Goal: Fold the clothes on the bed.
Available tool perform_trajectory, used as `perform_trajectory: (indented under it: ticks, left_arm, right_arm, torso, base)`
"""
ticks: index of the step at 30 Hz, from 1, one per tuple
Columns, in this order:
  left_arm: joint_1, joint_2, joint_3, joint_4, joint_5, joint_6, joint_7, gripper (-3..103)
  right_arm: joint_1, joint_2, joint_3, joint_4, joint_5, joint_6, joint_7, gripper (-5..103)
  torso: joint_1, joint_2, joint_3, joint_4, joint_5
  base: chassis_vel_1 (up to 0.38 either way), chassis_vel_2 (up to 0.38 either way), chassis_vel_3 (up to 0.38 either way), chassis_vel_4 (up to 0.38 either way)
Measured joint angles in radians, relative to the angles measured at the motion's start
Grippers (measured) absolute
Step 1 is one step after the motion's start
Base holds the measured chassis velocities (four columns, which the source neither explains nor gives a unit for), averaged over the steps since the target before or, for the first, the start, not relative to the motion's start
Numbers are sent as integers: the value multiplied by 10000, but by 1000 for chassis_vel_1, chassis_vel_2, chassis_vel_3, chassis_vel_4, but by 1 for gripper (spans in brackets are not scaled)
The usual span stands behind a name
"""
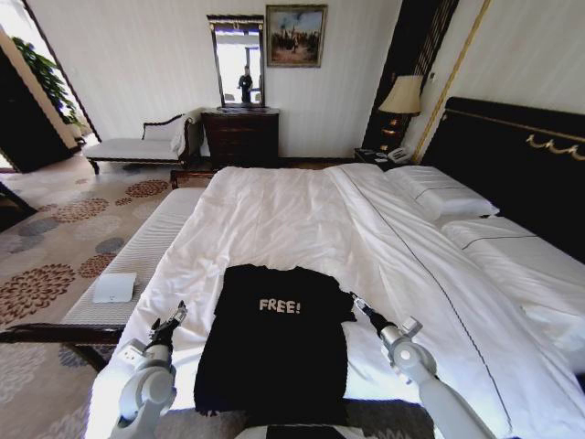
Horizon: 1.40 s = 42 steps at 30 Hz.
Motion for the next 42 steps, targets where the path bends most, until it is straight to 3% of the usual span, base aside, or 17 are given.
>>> perform_trajectory:
  ticks: [5,7,8,11,17,19,23,30,35,38,40,42]
  left_arm:
    - [4,21,-59,-130,64,71,-90,100]
    - [0,21,-59,-147,68,83,-101,100]
    - [-5,9,-58,-171,90,99,-119,100]
    - [-6,-7,-49,-184,126,102,-129,100]
    - [-2,-51,-19,-195,188,106,-145,100]
    - [-2,-51,-18,-196,189,106,-146,100]
    - [2,-53,-11,-193,189,107,-147,100]
    - [26,-54,-3,-160,189,100,-146,100]
    - [32,-46,10,-112,187,71,-135,100]
    - [42,-48,28,-82,186,53,-121,100]
    - [45,-51,34,-70,186,46,-118,100]
    - [48,-56,39,-52,186,35,-114,100]
  right_arm:
    - [285,173,-161,-386,-128,103,-310,78]
    - [288,185,-170,-400,-135,105,-329,78]
    - [281,209,-180,-421,-159,107,-371,66]
    - [260,240,-185,-444,-203,107,-417,61]
    - [192,289,-185,-500,-425,140,-480,34]
    - [186,288,-184,-500,-436,142,-480,34]
    - [124,285,-171,-567,-787,225,-469,16]
    - [126,319,-165,-617,-1016,307,-331,11]
    - [69,302,-101,-615,-1131,344,-202,25]
    - [18,282,-53,-581,-1144,360,-191,41]
    - [10,275,-44,-574,-1147,362,-190,41]
    - [-15,263,-29,-559,-1174,368,-197,52]
  torso:
    - [0,0,0,0,0]
    - [0,0,0,0,0]
    - [0,0,0,0,0]
    - [0,0,0,-1,-1]
    - [0,0,0,0,-1]
    - [0,-1,0,0,0]
    - [0,0,0,-1,0]
    - [0,0,0,0,0]
    - [0,0,0,0,0]
    - [0,0,0,0,0]
    - [0,0,0,0,0]
    - [0,0,0,-1,-1]
  base:
    - [0,0,0,0]
    - [0,0,0,0]
    - [0,0,0,0]
    - [0,0,0,0]
    - [0,0,0,0]
    - [0,0,0,0]
    - [0,0,0,0]
    - [0,0,0,0]
    - [0,0,0,0]
    - [0,0,0,0]
    - [0,0,0,0]
    - [0,0,0,0]
